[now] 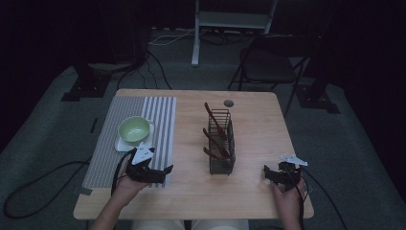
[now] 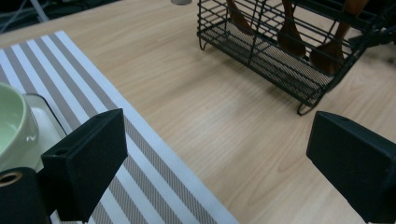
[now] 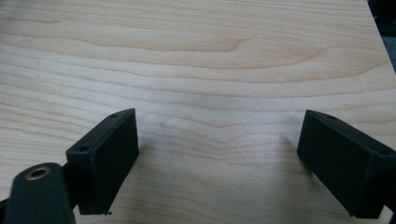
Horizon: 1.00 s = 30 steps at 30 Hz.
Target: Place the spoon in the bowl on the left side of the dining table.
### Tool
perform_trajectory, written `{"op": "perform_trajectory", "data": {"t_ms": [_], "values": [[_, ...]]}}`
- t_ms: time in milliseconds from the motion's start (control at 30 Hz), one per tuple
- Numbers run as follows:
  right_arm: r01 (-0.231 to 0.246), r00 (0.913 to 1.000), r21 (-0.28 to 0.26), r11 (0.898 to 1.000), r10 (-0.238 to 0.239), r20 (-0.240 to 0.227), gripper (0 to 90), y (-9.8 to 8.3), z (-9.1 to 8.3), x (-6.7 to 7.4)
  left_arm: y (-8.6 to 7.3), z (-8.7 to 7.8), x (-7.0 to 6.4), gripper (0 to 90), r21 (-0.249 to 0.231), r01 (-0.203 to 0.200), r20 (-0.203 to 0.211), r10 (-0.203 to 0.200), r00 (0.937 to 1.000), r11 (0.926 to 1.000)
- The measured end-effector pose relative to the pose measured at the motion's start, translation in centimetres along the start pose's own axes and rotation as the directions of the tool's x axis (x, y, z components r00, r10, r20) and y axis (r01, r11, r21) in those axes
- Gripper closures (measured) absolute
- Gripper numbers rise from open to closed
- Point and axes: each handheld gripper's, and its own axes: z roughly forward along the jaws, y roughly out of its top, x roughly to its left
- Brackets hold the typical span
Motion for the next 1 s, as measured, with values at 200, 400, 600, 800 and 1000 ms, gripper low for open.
{"op": "perform_trajectory", "data": {"t_ms": [200, 400, 600, 800, 1000], "values": [[0.0, 1.0, -0.001, 1.0, 0.0, 0.0, 11.9, 0.0, 0.0, 0.0, 0.6, 0.7, -0.1, 5.1, -0.013, -0.001, 0.016, 0.001, 0.9999, 0.9999], [0.0, 1.0, -0.001, 1.0, 0.0, 0.0, 11.9, 0.0, 0.0, 0.0, 1.8, 1.2, -0.3, 5.1, -0.022, -0.021, 0.032, 0.022, 0.9992, 0.9995], [0.0, 1.0, -0.001, 1.0, 0.0, 0.0, 11.9, 0.0, 0.0, 0.0, 3.4, 1.7, -0.4, 5.2, -0.043, -0.036, 0.038, 0.037, 0.9986, 0.9984], [-0.001, 1.0, -0.001, 1.0, 0.001, 0.0, 11.9, 0.0, 0.0, 0.0, 4.7, 2.3, -0.5, 5.2, -0.07, -0.03, 0.03, 0.032, 0.999, 0.9971], [-0.001, 1.0, -0.001, 1.0, 0.001, 0.0, 11.9, 0.0, 0.0, 0.0, 6.0, 2.7, -0.5, 5.2, -0.1, -0.02, 0.04, 0.025, 0.9989, 0.9948]]}}
